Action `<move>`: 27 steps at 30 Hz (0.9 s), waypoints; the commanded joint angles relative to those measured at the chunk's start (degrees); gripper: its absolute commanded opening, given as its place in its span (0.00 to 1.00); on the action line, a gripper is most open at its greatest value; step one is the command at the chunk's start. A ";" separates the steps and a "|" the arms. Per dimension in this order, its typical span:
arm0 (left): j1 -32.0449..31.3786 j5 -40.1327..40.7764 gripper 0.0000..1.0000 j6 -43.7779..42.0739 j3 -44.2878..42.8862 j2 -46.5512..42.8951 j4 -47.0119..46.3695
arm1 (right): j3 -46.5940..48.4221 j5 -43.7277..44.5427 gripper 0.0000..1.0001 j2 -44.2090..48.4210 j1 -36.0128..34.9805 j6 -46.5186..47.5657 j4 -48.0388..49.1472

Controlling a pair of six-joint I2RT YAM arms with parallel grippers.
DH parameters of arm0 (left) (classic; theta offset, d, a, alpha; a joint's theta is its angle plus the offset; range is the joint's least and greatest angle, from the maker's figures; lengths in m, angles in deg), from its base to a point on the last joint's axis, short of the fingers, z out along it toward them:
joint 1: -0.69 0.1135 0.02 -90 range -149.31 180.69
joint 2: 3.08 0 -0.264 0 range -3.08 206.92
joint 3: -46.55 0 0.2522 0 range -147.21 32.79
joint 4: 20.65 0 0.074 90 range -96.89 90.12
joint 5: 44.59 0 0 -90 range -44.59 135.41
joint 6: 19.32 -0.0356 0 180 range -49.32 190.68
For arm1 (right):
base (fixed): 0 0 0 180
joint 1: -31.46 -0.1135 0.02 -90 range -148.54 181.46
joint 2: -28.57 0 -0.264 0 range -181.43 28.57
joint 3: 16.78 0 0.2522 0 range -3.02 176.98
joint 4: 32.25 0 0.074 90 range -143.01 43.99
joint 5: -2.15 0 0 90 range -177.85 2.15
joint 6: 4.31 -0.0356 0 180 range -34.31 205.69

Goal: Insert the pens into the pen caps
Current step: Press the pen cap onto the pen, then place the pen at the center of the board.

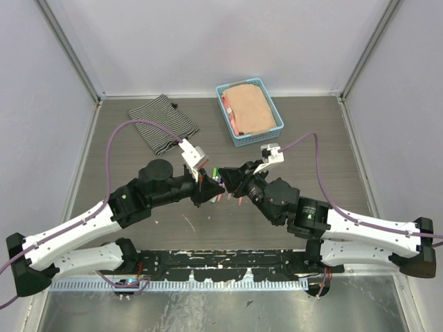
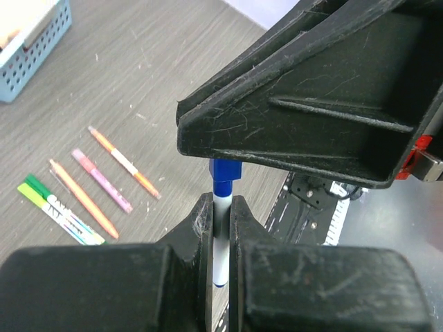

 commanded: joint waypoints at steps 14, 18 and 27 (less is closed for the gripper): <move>1.06 9.17 0.00 -0.13 10.05 -11.62 -12.05 | 11.15 2.59 0.64 3.21 -1.92 14.37 -12.84; 1.14 5.91 0.00 -2.36 11.80 -14.21 -12.40 | 12.42 4.86 0.69 2.61 -1.46 15.57 -17.59; 1.10 10.01 0.00 -0.79 11.90 -14.26 -6.54 | 14.10 -19.40 0.70 -2.92 23.14 9.10 -23.60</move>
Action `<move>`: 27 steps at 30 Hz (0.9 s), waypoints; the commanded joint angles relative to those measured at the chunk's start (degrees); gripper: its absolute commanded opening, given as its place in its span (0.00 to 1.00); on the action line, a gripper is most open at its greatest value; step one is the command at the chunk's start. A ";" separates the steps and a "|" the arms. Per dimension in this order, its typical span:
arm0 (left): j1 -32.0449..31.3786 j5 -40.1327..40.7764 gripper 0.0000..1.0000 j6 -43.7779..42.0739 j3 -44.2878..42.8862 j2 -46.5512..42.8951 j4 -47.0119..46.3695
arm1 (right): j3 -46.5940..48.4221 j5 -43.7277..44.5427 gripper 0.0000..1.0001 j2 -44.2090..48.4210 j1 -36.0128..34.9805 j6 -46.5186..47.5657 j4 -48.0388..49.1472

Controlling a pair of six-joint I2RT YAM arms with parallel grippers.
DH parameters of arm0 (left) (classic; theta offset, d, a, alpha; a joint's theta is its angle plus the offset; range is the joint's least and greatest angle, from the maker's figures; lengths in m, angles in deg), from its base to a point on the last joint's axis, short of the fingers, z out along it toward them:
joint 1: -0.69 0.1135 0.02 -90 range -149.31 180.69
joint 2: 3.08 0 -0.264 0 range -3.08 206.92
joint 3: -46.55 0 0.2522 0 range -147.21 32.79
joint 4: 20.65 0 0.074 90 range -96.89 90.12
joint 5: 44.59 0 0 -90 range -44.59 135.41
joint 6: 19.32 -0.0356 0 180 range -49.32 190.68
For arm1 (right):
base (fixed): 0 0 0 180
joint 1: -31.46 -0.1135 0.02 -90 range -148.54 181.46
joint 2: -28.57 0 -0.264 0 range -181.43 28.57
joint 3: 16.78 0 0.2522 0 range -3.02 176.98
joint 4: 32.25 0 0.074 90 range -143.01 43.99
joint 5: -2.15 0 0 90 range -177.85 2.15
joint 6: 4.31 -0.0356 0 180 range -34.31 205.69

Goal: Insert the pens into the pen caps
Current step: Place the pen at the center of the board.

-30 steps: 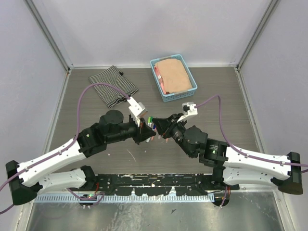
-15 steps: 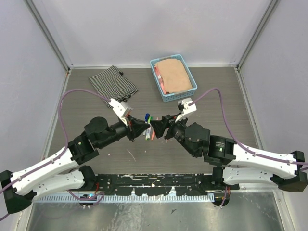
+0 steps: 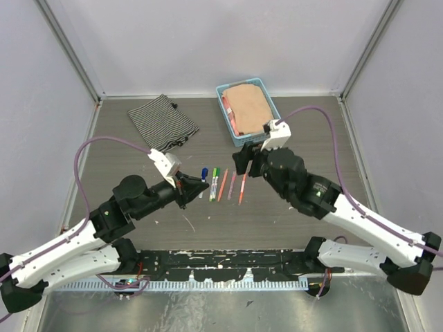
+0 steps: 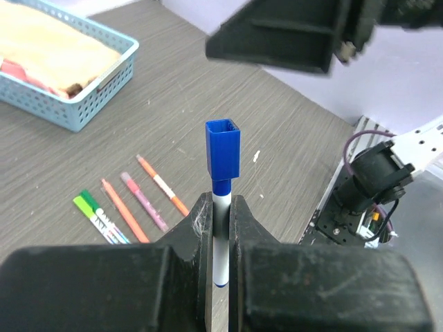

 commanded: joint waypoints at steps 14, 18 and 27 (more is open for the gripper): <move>0.16 10.45 0.00 9.14 -18.65 30.49 14.34 | -8.10 -8.66 0.87 15.68 28.30 -13.25 -8.27; 0.04 6.78 0.00 11.03 -24.35 43.27 12.39 | -7.38 -4.71 0.89 20.75 28.25 -14.25 -13.32; -1.39 10.03 0.00 16.98 -43.12 67.67 18.91 | -6.90 0.92 0.90 30.93 28.32 -16.06 -20.09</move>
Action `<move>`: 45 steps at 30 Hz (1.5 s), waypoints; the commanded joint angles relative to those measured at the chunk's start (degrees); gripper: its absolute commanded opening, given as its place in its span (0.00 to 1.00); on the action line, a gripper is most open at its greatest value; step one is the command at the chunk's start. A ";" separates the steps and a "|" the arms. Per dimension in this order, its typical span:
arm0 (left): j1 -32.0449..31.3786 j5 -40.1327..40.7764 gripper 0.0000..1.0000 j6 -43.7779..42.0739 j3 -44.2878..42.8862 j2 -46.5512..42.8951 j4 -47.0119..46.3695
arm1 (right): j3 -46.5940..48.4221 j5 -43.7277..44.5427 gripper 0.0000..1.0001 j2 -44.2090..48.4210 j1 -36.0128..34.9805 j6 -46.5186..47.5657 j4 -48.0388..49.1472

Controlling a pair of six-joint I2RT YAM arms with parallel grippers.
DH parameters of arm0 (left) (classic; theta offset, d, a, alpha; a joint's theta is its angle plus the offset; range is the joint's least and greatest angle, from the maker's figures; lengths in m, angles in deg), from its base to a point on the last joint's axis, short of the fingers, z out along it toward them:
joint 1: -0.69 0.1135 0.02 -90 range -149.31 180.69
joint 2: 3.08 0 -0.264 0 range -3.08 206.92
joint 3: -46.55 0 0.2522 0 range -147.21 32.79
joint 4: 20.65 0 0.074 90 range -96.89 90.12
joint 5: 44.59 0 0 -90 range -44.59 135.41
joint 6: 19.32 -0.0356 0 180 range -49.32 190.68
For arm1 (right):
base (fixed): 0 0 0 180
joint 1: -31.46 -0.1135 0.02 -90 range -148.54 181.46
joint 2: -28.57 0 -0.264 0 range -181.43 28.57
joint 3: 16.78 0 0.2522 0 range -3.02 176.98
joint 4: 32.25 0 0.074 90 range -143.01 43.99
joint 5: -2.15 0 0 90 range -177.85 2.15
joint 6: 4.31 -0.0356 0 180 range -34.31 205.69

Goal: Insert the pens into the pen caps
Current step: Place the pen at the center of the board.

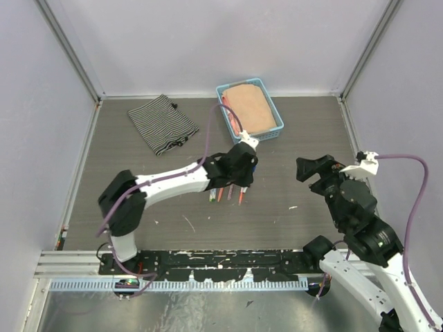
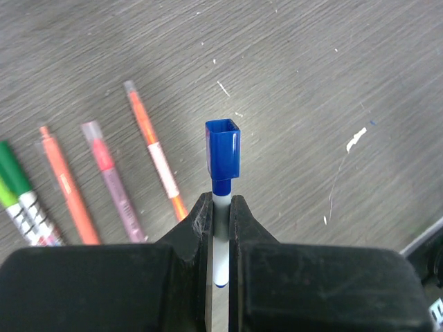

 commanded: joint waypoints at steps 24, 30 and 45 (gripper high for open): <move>-2.50 11.23 0.08 11.15 -26.49 27.69 20.87 | 0.11 6.75 0.89 4.44 0.15 -1.02 -6.60; -2.46 10.84 0.18 11.07 -26.80 28.61 20.35 | -0.64 6.60 0.90 3.25 0.13 -0.70 -6.23; -2.45 9.24 0.39 8.64 -27.21 24.52 18.13 | -1.03 -1.27 0.91 2.57 0.12 5.57 -3.10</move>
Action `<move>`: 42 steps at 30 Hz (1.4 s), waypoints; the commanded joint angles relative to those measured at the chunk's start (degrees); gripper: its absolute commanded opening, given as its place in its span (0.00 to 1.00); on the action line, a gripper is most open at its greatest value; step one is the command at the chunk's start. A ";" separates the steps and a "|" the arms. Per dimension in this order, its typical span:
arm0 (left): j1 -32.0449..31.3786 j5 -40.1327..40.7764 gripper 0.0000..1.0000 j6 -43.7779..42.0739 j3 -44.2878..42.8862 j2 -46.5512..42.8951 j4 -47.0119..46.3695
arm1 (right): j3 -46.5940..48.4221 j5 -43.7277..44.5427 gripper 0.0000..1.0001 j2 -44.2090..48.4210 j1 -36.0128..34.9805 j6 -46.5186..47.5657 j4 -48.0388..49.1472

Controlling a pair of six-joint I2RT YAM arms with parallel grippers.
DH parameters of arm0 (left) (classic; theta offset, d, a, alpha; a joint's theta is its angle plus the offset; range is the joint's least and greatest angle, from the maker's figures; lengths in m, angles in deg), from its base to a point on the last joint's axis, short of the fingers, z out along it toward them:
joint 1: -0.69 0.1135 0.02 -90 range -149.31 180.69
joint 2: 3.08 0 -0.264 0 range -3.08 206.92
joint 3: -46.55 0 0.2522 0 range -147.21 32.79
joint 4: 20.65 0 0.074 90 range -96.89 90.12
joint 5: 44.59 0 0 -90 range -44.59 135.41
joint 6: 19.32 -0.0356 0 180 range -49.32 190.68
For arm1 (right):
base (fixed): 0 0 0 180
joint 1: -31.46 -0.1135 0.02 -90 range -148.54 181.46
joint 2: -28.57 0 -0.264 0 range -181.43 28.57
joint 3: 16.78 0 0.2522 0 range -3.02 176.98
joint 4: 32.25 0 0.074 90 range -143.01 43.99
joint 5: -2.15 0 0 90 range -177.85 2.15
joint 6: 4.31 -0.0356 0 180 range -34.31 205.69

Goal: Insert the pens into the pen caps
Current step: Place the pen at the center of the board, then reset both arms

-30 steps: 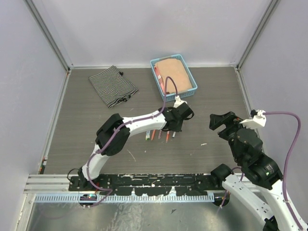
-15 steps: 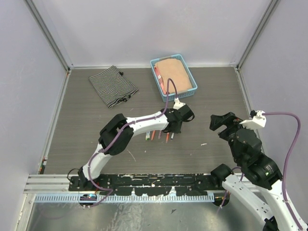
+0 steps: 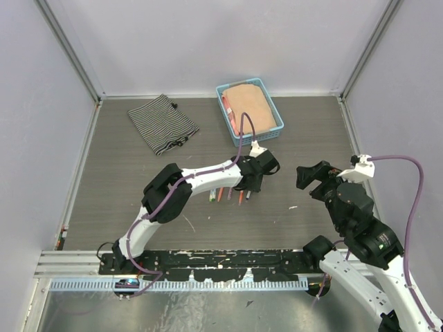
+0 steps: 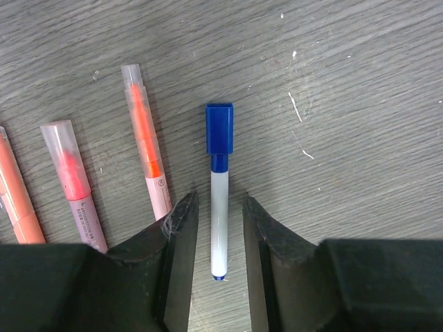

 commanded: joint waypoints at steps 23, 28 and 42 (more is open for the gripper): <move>12.05 7.99 0.44 -11.46 33.35 -51.31 -8.36 | -8.50 -12.13 1.00 -0.37 0.13 7.90 17.82; 15.74 11.35 0.53 -10.33 44.00 -67.66 -3.84 | -10.89 -15.08 1.00 -2.67 0.12 9.94 21.72; 16.17 22.86 0.98 -4.64 57.03 -96.45 7.72 | -18.44 -8.85 1.00 6.51 0.11 11.93 23.73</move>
